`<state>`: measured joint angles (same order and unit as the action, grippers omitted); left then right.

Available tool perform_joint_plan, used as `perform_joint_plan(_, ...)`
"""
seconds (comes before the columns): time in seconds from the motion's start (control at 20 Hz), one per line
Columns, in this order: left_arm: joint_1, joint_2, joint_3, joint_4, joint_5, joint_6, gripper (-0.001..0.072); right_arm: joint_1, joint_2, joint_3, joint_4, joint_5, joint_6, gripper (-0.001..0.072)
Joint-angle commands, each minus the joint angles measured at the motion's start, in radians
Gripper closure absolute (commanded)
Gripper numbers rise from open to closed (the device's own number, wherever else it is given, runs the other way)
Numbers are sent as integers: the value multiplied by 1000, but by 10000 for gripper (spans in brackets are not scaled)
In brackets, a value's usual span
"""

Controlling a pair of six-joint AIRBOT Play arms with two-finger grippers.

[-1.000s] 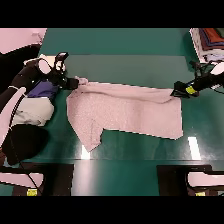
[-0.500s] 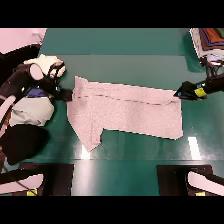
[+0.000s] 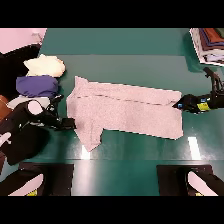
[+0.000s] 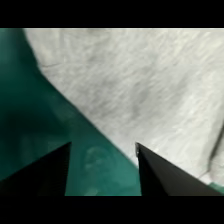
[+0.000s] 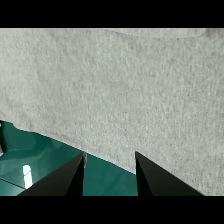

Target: Fold the shirts.

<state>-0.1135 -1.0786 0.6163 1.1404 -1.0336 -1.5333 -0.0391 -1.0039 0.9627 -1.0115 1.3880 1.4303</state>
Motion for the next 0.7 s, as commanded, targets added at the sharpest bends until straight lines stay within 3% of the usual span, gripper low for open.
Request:
perform_joint_plan(0.0, -1, 10, -85, -143, 138, 0, 227, 16, 19, -15, 30, -1, 0, 347)
perform_joint_plan(0.15, -1, 9, -86, -188, 172, 23, 229, 21, 19, -15, 61, 1, 0, 347)
perform_joint_plan(0.2, -1, 9, -85, -188, 178, 22, 293, 19, 19, -15, 53, 6, 0, 347)
perform_joint_plan(0.25, -1, 9, -84, -189, 178, 23, 589, 10, 19, -15, 39, 22, 0, 347)
perform_joint_plan(0.3, -1, 9, -84, -190, 176, 22, 682, -8, 19, -15, 23, 42, 1, 347)
perform_joint_plan(0.6, -1, 104, -7, -76, 67, 22, 687, -202, 19, -30, -288, 188, 47, 345)
perform_joint_plan(0.65, -1, 129, 3, -73, 53, 23, 687, -241, 19, -61, -289, 190, 47, 272)
